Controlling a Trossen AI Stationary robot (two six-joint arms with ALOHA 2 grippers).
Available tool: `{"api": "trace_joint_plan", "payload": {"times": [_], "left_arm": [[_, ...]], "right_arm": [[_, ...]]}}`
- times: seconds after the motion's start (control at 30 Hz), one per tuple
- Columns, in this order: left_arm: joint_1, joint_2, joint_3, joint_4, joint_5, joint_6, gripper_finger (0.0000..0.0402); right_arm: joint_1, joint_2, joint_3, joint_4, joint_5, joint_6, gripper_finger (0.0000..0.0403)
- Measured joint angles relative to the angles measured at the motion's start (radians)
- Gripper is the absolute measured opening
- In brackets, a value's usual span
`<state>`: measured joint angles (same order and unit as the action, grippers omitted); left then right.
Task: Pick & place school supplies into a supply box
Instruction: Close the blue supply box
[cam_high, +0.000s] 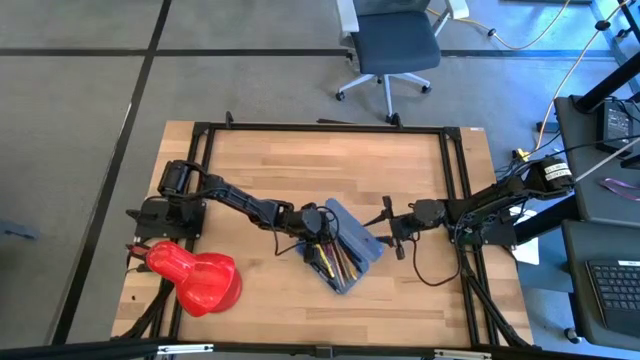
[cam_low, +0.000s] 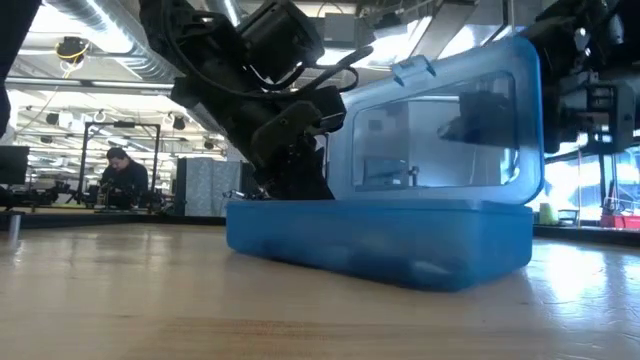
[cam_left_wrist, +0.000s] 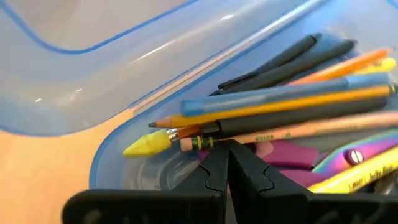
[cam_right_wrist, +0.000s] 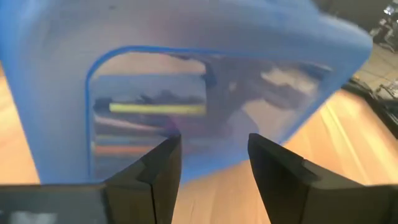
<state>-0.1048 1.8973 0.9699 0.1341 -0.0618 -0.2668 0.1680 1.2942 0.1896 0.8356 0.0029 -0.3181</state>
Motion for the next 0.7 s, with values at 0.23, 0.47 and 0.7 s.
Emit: {"api": "trace_joint_plan", "payload": {"times": [0.23,0.47,0.7], "left_arm": [[0.037,0.000,0.000,0.064,-0.010,0.040,0.0002],[0.078,-0.001,0.000,0.136,-0.049,0.095,0.0002],[0.119,-0.002,0.006,0.200,-0.018,0.124,0.0002]], "right_arm": [[0.000,0.000,0.050,-0.013,-0.078,0.005,0.0189],[0.000,0.000,0.059,-0.057,-0.106,0.107,0.0189],[0.027,0.000,0.059,-0.060,-0.110,0.103,0.0189]]}}
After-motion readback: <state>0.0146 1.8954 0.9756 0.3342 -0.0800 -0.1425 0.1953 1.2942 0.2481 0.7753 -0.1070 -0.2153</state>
